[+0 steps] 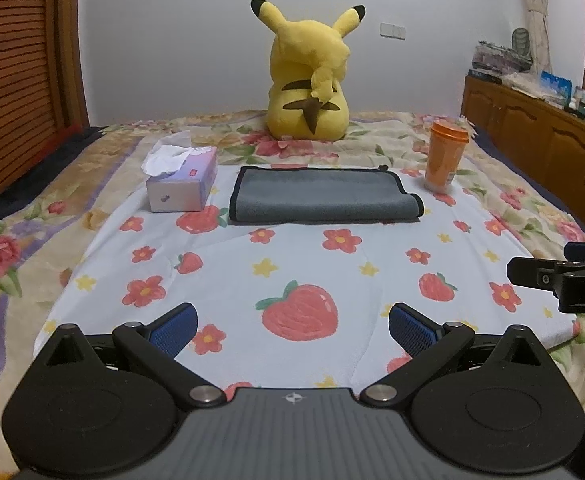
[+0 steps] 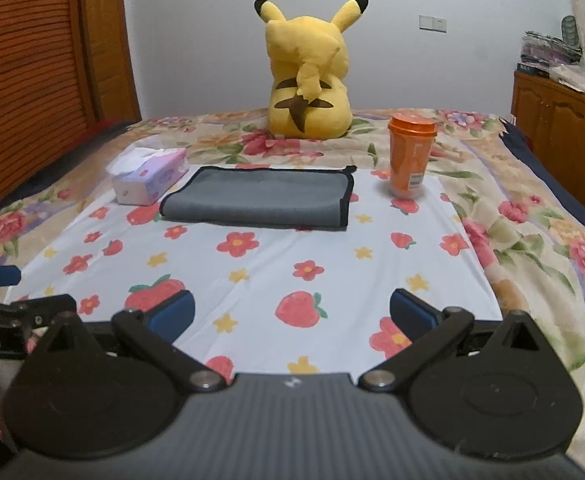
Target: Fold towel
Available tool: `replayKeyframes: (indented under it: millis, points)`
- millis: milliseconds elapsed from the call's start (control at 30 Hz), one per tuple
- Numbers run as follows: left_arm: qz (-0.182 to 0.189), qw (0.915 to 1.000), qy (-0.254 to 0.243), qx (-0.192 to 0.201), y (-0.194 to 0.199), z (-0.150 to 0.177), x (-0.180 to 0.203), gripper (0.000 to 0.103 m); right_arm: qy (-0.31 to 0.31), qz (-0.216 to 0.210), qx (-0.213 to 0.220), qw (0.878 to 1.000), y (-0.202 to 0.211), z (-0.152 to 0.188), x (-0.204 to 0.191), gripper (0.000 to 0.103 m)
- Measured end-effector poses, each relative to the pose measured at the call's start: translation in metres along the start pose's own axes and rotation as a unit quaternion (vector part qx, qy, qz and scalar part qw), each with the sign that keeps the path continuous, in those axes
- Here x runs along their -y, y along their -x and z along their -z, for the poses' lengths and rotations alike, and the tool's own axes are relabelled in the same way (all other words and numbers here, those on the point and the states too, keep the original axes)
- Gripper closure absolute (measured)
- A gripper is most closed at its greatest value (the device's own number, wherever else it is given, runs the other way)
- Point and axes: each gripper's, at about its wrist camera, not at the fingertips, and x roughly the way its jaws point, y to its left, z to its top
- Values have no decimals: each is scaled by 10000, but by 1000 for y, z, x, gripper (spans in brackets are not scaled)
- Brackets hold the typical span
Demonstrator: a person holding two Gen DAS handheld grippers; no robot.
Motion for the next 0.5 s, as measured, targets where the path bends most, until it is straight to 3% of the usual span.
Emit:
replayKeyframes:
  millis: [500]
  points:
    - [-90, 9996, -49, 280, 10, -2, -2, 0, -47, 73, 115, 9999, 2, 0, 3, 0]
